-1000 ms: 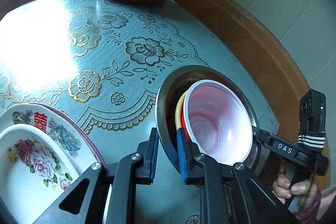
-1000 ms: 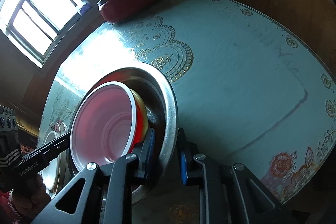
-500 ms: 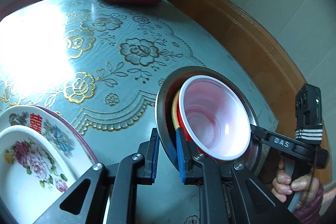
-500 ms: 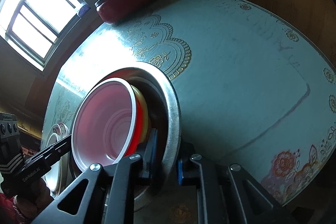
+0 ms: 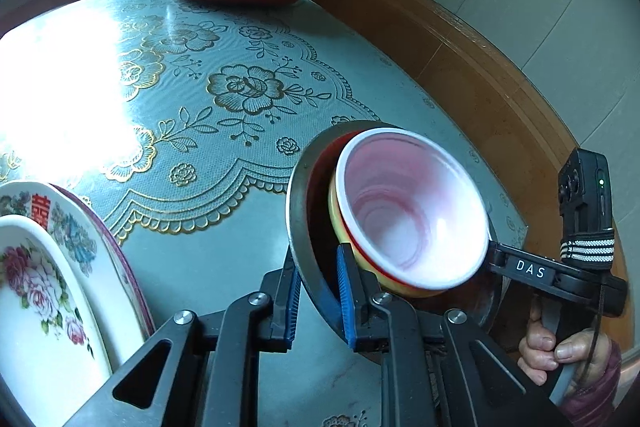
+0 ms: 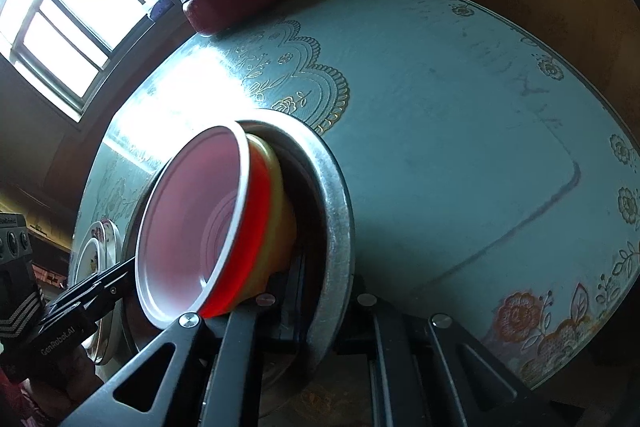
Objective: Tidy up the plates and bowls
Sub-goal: 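Lift the nested steel bowl with the left tool toward the plate stack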
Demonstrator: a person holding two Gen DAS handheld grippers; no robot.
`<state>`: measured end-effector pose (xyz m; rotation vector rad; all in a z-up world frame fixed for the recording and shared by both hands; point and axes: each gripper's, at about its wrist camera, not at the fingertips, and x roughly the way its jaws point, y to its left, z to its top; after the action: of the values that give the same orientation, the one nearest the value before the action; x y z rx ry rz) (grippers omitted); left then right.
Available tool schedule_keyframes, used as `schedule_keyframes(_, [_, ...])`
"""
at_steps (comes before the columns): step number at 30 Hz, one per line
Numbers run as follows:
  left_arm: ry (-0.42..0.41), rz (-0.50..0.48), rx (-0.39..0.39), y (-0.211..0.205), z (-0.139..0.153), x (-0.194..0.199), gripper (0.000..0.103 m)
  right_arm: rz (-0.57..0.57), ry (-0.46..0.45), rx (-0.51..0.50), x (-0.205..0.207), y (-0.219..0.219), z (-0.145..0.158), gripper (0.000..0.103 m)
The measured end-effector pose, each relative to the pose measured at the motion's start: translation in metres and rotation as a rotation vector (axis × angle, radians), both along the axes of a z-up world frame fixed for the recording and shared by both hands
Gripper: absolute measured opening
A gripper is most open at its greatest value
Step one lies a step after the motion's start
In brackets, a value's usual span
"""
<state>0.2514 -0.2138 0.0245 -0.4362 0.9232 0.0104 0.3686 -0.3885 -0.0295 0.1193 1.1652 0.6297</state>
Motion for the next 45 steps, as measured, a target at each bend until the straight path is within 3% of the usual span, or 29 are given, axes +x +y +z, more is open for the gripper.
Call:
schedule_keyframes(4, [-0.011, 0.020, -0.037, -0.001, -0.001, -0.007, 0.017, 0.025, -0.011, 0.014, -0.001, -0.005, 0.000, 0.008])
schedule_keyframes(18, [-0.064, 0.054, -0.007, -0.018, 0.012, -0.027, 0.017, 0.107, -0.043, -0.007, -0.010, -0.006, 0.002, 0.007])
schedule_keyframes(27, [-0.094, -0.032, 0.020, -0.022, 0.023, -0.036, 0.017, 0.031, -0.060, -0.005, -0.034, -0.017, 0.012, 0.007])
schedule_keyframes(32, [-0.069, -0.059, 0.040, -0.010, 0.027, -0.047, 0.017, 0.007, -0.062, -0.017, -0.053, -0.005, 0.018, 0.007])
schedule_keyframes(45, [-0.114, -0.164, 0.066, 0.030, 0.053, -0.103, 0.017, -0.095, -0.085, -0.006, -0.121, 0.031, 0.039, 0.007])
